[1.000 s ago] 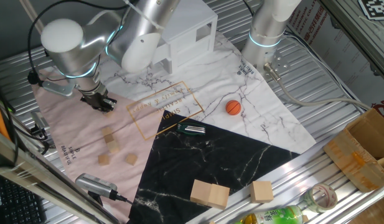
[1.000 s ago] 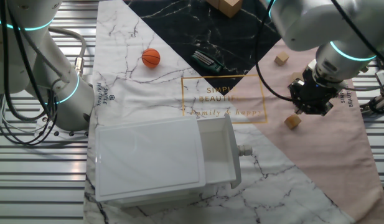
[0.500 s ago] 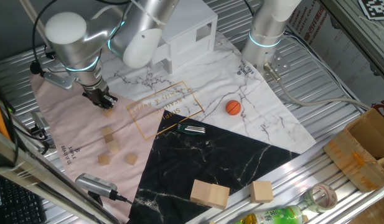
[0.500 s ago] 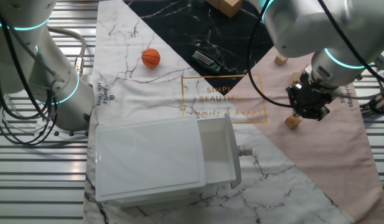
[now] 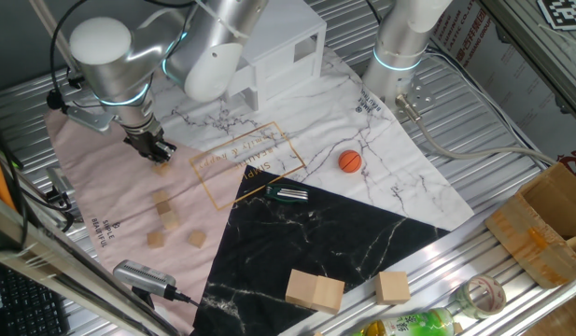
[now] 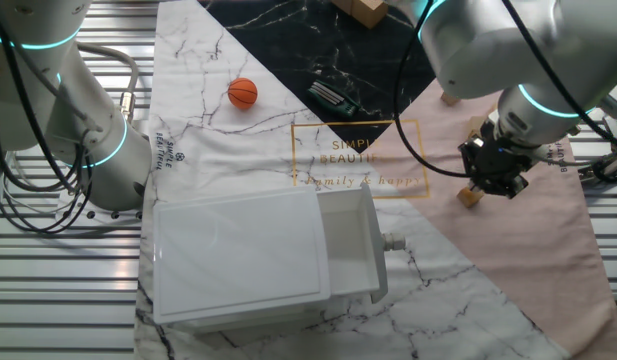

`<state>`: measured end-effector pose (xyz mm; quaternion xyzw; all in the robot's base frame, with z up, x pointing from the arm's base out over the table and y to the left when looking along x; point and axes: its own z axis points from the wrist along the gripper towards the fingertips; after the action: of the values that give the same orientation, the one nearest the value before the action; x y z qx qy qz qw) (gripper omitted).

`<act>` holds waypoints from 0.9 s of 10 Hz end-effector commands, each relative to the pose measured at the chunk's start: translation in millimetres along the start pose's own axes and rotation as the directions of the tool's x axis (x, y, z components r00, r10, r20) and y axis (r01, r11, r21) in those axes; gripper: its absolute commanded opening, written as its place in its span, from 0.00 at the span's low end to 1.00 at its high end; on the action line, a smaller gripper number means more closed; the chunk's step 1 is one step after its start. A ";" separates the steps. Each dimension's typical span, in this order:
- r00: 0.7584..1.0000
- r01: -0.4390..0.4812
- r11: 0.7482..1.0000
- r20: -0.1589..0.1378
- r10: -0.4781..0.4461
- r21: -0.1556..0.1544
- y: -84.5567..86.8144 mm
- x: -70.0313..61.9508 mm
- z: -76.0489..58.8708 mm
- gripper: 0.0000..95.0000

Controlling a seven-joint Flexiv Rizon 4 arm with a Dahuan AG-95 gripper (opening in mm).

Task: Stack the blocks into a pyramid shape

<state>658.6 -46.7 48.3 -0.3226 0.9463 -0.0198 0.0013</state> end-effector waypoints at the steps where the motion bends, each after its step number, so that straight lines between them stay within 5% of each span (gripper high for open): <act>1: 1.000 0.005 1.000 0.003 -0.005 0.000 -0.8 -0.1 0.9 0.20; 2: 1.000 0.001 1.000 0.003 -0.001 -0.001 -0.8 0.0 1.0 0.20; 3: 1.000 -0.001 1.000 0.007 0.001 -0.005 -0.8 0.0 1.0 0.40; 5: 1.000 -0.010 1.000 0.012 0.010 -0.011 -0.9 0.1 1.1 0.40; 6: 1.000 -0.013 1.000 0.014 0.014 -0.012 -1.0 0.1 1.1 0.60; 9: 1.000 -0.015 1.000 0.021 0.015 -0.015 -3.5 1.0 3.5 0.60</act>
<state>659.9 -50.8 44.3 -0.3150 0.9490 -0.0092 0.0102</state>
